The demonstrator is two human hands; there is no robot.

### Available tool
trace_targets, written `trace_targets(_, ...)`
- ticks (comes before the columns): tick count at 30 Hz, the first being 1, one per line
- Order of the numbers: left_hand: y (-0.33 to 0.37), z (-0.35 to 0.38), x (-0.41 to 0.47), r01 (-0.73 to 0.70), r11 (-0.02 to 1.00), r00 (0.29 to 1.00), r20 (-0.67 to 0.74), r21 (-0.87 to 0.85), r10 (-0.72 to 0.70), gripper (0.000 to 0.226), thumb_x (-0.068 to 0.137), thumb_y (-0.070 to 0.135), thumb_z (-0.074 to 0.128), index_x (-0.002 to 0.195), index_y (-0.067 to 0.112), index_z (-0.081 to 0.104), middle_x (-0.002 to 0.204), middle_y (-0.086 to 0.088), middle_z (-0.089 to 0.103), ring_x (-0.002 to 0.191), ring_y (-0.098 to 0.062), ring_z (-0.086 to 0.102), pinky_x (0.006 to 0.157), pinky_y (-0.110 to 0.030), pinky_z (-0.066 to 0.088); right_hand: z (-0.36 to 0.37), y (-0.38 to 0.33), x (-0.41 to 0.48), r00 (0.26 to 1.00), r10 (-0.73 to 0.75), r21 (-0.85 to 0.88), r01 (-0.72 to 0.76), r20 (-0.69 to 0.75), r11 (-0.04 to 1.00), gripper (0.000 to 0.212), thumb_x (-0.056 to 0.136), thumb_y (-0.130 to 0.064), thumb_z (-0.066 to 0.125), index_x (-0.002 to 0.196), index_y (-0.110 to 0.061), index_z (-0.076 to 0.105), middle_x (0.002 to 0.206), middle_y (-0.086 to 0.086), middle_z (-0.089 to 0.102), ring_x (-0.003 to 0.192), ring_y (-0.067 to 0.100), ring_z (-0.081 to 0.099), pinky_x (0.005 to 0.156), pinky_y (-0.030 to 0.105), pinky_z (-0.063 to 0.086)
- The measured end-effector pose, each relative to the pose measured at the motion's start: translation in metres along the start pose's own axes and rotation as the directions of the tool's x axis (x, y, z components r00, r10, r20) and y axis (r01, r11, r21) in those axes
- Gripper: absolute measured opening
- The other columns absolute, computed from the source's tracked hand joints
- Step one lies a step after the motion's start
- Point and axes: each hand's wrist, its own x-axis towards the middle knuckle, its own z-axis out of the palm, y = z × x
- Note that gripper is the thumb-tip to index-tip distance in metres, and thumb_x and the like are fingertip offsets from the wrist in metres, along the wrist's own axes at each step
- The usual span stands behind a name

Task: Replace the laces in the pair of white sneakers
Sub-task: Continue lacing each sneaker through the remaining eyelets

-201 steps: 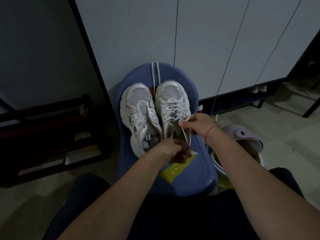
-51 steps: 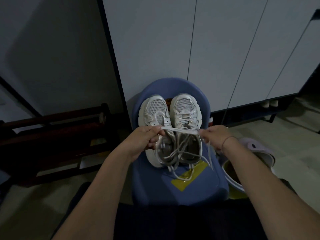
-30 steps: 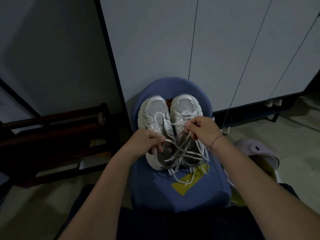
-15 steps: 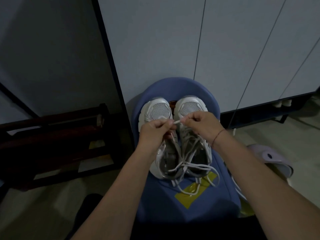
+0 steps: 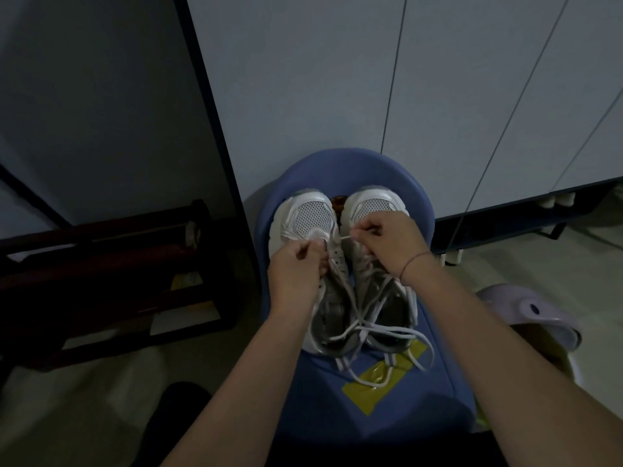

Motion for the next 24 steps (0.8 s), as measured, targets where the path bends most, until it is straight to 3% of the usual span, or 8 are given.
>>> trace_targets(3,0.001,0.002,-0.003,-0.003,0.999,1.000,-0.020,0.039,0.003,0.030,0.096,0.030,0.057,0.077,0.012,0.071,0.079,-0.013,0.072,0.081,-0.033,0.070,0.082,-0.050,0.057,0.006,0.000,0.006,1.000,-0.023,-0.077,0.022,-0.006,0.997,0.011,0.090,-0.015,0.061,0.083,-0.012,0.068,0.081,0.008,0.068,0.072,0.020,0.061,0.074,0.028,0.049)
trace_targets(10,-0.002,0.005,0.009,0.064,0.998,0.998,0.001,0.027,-0.064,0.032,0.094,0.029,0.055,0.077,0.010,0.073,0.081,-0.017,0.073,0.086,-0.038,0.070,0.082,-0.057,0.056,0.016,-0.002,0.011,0.995,-0.102,-0.185,0.103,0.013,0.977,0.012,0.090,-0.012,0.059,0.086,-0.008,0.069,0.082,-0.001,0.059,0.077,0.011,0.052,0.075,0.023,0.038)
trace_targets(16,-0.006,0.005,0.011,0.095,0.994,0.995,0.036,-0.049,-0.093,0.012,0.091,0.018,0.066,0.098,0.014,0.075,0.086,-0.004,0.075,0.085,-0.021,0.072,0.086,-0.041,0.059,0.018,-0.006,0.012,0.995,-0.098,-0.195,0.097,0.001,0.976,0.013,0.090,-0.009,0.057,0.088,-0.005,0.070,0.092,0.009,0.069,0.086,0.020,0.060,0.078,0.025,0.041)
trace_targets(24,-0.008,0.006,0.015,0.111,0.994,0.991,0.079,-0.010,-0.110,0.028,0.083,0.012,0.076,0.111,0.007,0.071,0.102,-0.004,0.074,0.094,-0.016,0.070,0.089,-0.031,0.056,0.018,-0.008,0.013,0.998,-0.061,-0.242,0.053,-0.026,0.969,0.015,0.089,-0.008,0.056,0.086,-0.004,0.070,0.087,0.013,0.068,0.081,0.023,0.058,0.073,0.026,0.040)
